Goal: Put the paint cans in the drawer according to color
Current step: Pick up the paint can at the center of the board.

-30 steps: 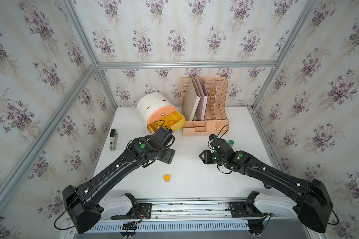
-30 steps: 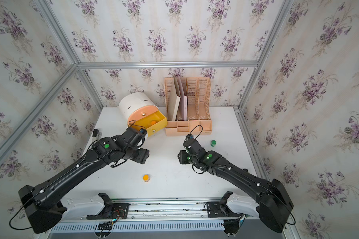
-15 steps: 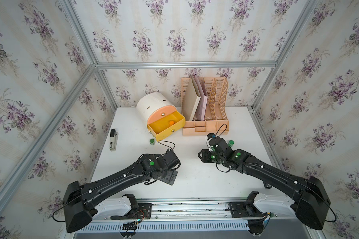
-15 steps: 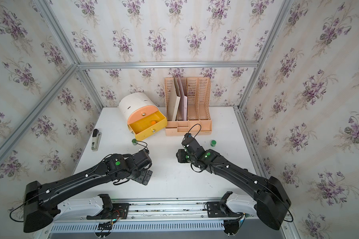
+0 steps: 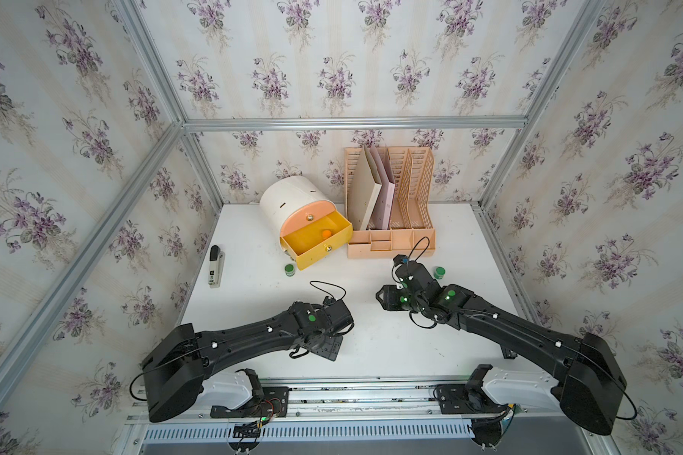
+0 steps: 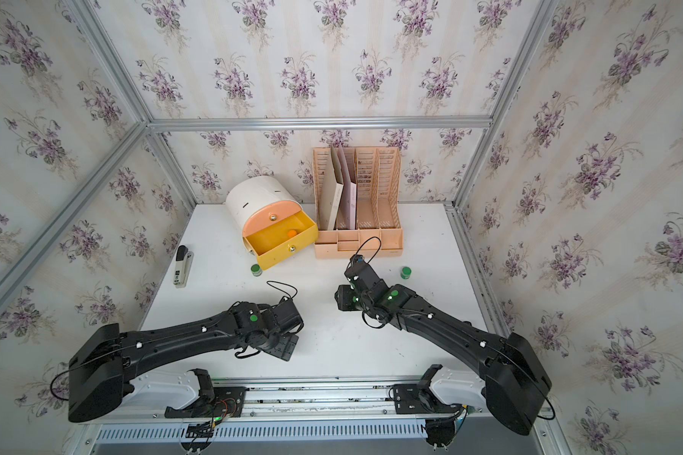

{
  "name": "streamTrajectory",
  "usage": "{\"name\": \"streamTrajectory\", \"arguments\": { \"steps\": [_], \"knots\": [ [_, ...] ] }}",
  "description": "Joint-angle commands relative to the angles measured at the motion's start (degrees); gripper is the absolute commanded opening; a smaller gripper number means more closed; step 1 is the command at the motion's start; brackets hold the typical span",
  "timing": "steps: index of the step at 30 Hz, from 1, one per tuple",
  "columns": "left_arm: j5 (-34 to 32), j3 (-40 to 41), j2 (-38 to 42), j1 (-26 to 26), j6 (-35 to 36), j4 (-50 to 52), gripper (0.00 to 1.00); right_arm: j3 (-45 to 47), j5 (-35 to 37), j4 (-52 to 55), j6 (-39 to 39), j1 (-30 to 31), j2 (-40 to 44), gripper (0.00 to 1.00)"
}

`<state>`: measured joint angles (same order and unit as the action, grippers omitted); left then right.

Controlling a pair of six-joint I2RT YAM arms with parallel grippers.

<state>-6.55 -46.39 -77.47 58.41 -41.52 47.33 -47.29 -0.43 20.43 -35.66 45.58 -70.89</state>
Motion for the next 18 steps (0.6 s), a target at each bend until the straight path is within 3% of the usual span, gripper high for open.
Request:
{"name": "streamTrajectory", "arguments": {
  "steps": [1, 11, 18],
  "knots": [
    [0.6, 0.7, -2.1, 0.0, -1.2, -2.9, 0.9, 0.2, 0.6, -0.7, -0.1, 0.0, -0.1, 0.48],
    [-1.5, 2.3, -6.1, -0.2, -2.1, -5.8, 0.61, 1.6, 1.0, -0.8, -0.5, 0.0, 1.2, 0.49],
    [-1.8, 1.3, -7.1, -1.1, -2.5, -6.0, 0.56, 1.7, 1.4, -0.7, -0.6, 0.0, 1.8, 0.49]
  ]
}}
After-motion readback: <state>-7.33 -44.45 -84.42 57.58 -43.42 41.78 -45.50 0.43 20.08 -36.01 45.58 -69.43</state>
